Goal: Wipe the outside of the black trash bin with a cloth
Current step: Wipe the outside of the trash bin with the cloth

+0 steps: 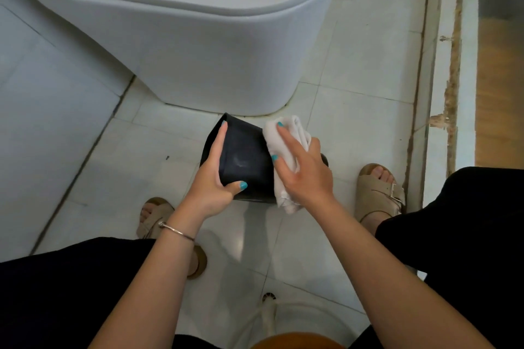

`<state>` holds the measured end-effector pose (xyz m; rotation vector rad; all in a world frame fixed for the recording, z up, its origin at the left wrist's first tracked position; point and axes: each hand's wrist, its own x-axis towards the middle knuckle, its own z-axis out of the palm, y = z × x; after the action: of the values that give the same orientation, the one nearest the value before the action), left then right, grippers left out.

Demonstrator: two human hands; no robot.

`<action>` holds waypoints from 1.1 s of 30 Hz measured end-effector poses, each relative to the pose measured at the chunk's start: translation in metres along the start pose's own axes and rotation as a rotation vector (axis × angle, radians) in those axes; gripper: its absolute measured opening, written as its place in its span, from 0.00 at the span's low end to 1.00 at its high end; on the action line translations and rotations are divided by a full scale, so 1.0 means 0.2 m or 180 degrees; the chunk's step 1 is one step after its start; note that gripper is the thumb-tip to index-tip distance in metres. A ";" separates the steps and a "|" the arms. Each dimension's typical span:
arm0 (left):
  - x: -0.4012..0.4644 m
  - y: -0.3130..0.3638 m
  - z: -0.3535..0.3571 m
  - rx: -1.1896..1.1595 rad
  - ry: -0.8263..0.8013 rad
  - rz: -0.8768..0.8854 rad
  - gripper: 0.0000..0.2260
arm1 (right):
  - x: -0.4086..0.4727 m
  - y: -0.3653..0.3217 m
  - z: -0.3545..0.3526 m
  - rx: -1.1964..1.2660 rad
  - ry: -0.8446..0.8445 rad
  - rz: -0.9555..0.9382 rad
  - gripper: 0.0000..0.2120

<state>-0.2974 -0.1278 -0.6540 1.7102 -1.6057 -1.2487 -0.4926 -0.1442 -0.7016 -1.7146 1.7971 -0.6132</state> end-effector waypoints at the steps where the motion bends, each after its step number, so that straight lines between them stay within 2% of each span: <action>1: 0.00 -0.01 0.00 -0.0009 -0.0003 -0.0007 0.49 | 0.00 0.04 0.00 -0.0038 0.0045 0.0088 0.26; 6: -0.01 0.00 0.01 -0.0109 0.0021 -0.0105 0.48 | 0.01 0.24 -0.02 0.0052 0.0283 0.1188 0.24; 9: -0.01 0.02 0.05 -0.0041 -0.0014 -0.0074 0.48 | 0.02 0.26 -0.05 -0.0057 0.0197 0.1453 0.24; 11: -0.01 0.03 0.07 -0.0010 -0.0029 -0.0048 0.48 | 0.03 0.20 -0.06 -0.0163 0.0085 0.1288 0.23; 17: 0.00 0.02 0.09 0.0168 0.0004 0.0165 0.48 | 0.06 -0.10 -0.06 -0.0045 -0.0177 0.0132 0.25; 20: 0.01 -0.01 0.08 0.0175 -0.0025 0.0159 0.48 | 0.07 -0.04 -0.08 -0.0038 -0.0176 0.0224 0.24; 25: 0.00 0.00 0.06 0.0138 -0.0106 0.0100 0.48 | 0.06 0.18 -0.11 0.0072 -0.0145 0.1277 0.23; 27: 0.00 0.02 0.07 0.0209 -0.0157 0.0140 0.48 | 0.05 0.20 -0.13 0.0025 -0.0201 0.1441 0.23; 29: 0.01 0.03 0.08 0.0257 -0.0187 0.0192 0.48 | 0.05 0.13 -0.12 -0.0024 -0.0217 0.1221 0.24; 33: 0.02 0.04 0.10 0.0323 -0.0150 0.0263 0.48 | 0.06 -0.09 -0.10 0.0099 -0.0226 0.0351 0.24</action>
<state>-0.3187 -0.1292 -0.6572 1.6675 -1.7766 -1.1945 -0.4926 -0.1596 -0.6757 -1.5852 1.8091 -0.5247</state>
